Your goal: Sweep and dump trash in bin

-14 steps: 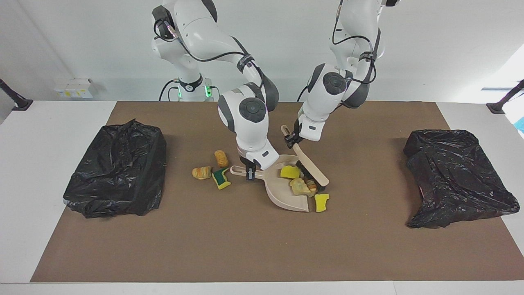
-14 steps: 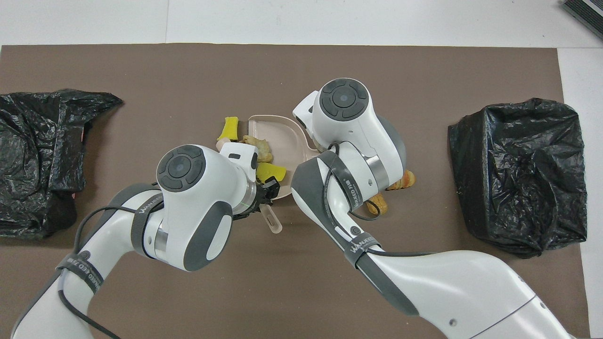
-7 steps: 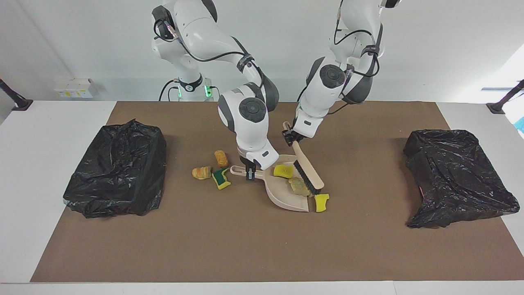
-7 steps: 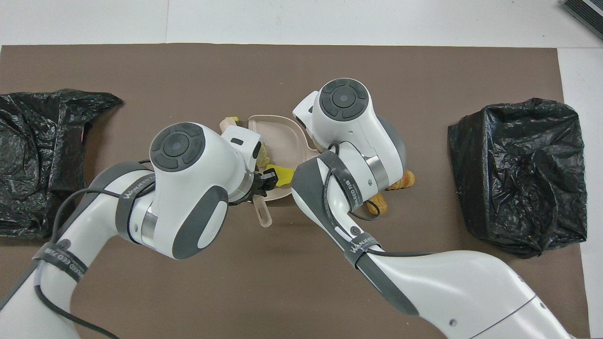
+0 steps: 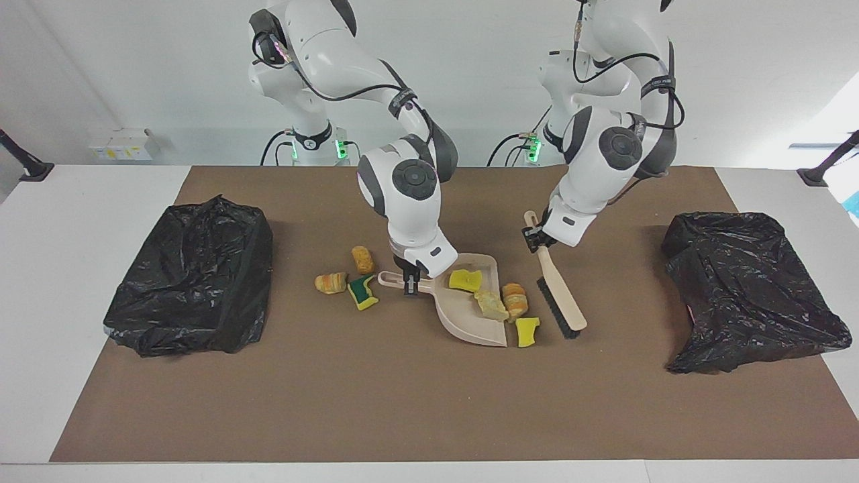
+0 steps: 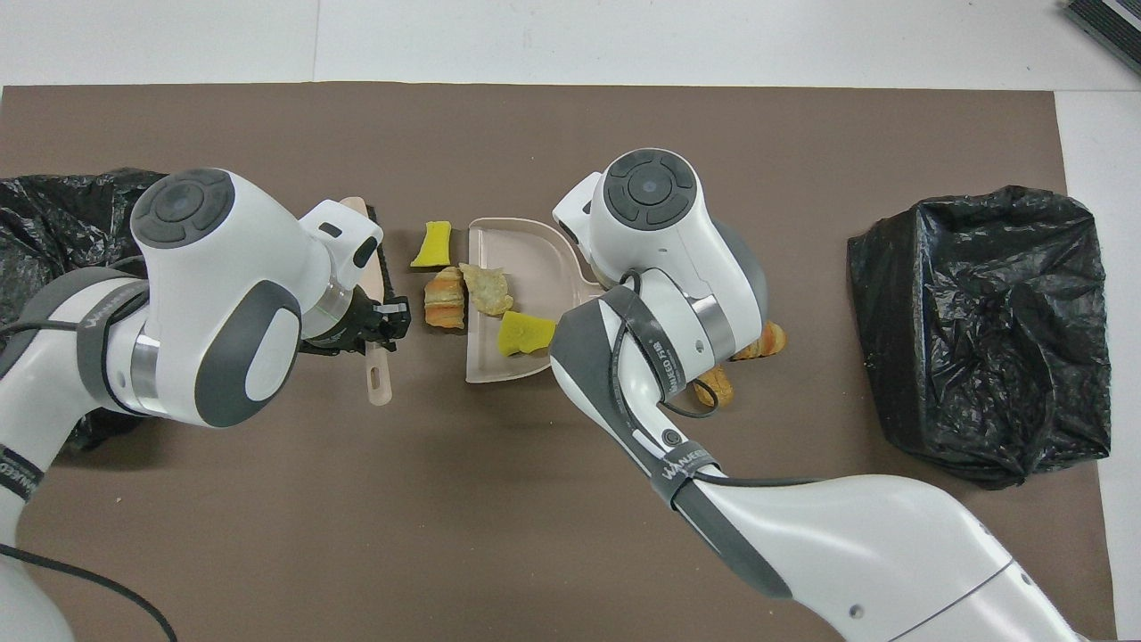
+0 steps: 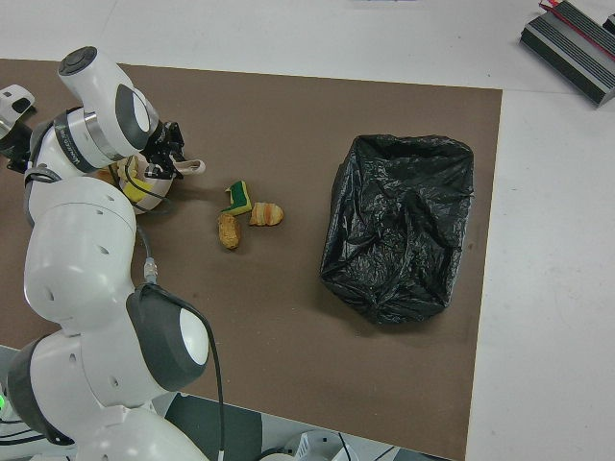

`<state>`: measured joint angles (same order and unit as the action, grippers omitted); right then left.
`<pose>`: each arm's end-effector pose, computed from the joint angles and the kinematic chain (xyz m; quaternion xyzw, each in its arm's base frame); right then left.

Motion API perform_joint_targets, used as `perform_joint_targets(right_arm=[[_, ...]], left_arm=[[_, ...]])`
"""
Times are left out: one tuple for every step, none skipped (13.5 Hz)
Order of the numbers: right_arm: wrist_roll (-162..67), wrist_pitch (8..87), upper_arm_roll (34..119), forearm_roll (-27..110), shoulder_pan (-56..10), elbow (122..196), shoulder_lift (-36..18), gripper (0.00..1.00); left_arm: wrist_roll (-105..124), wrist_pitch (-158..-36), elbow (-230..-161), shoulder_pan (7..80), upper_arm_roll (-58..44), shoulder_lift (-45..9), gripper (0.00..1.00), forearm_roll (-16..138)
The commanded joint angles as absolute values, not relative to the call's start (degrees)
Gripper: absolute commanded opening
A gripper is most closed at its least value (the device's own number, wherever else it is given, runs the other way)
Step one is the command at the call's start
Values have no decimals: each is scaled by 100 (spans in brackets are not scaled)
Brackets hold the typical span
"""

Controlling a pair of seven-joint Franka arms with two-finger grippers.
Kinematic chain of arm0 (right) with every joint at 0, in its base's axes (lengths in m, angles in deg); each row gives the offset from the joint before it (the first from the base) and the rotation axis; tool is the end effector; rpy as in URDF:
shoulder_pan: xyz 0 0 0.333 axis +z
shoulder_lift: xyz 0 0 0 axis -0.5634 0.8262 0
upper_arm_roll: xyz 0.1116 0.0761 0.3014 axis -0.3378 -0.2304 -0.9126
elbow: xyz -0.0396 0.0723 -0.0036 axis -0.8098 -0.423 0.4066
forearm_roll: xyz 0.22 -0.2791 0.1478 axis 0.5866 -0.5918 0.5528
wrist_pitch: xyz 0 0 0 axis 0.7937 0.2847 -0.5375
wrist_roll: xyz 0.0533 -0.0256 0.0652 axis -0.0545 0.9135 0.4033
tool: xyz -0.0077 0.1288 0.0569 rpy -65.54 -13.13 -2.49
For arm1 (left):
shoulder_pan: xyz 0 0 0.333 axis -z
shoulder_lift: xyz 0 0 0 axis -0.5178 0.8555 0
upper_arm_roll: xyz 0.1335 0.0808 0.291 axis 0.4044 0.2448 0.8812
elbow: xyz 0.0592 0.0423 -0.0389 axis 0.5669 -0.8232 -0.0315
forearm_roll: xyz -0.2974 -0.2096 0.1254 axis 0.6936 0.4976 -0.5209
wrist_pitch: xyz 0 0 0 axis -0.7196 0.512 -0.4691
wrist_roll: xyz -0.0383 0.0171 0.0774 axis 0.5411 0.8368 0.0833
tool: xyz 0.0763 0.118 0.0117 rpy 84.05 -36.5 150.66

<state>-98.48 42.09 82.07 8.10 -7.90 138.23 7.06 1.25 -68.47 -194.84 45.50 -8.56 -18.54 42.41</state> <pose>0.6219 0.3238 0.3515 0.7198 0.6938 -0.0230 0.0091 0.5412 -0.1984 0.3922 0.9935 0.0678 -0.0854 0.0334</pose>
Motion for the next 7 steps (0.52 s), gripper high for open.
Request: perform_joint_targets(right_arm=[[-9880, 4420, 8185, 930, -818, 14076, 522, 0], [-9880, 4420, 8185, 930, -818, 14076, 522, 0], [-9880, 4429, 8185, 930, -818, 14076, 522, 0], [-9880, 4429, 8185, 930, -818, 14076, 531, 0], [-9880, 4429, 8185, 930, -818, 14076, 522, 0], [-9880, 4429, 8185, 930, -818, 14085, 522, 0], [-9880, 4429, 8185, 930, -818, 14085, 522, 0]], left_arm=[[671, -6734, -19477, 4507, -919, -1591, 0, 3941], [908, -6725, -19555, 4499, -927, -1608, 0, 3940], [1128, -6760, -19652, 4533, -927, -1617, 0, 3940], [1217, -6813, -19713, 4603, -936, -1626, 0, 3940], [1392, -6796, -19792, 4665, -971, -1661, 0, 3940], [1437, -6770, -19845, 4857, -971, -1722, 0, 3940], [1438, -6752, -19872, 5033, -971, -1749, 0, 3940]])
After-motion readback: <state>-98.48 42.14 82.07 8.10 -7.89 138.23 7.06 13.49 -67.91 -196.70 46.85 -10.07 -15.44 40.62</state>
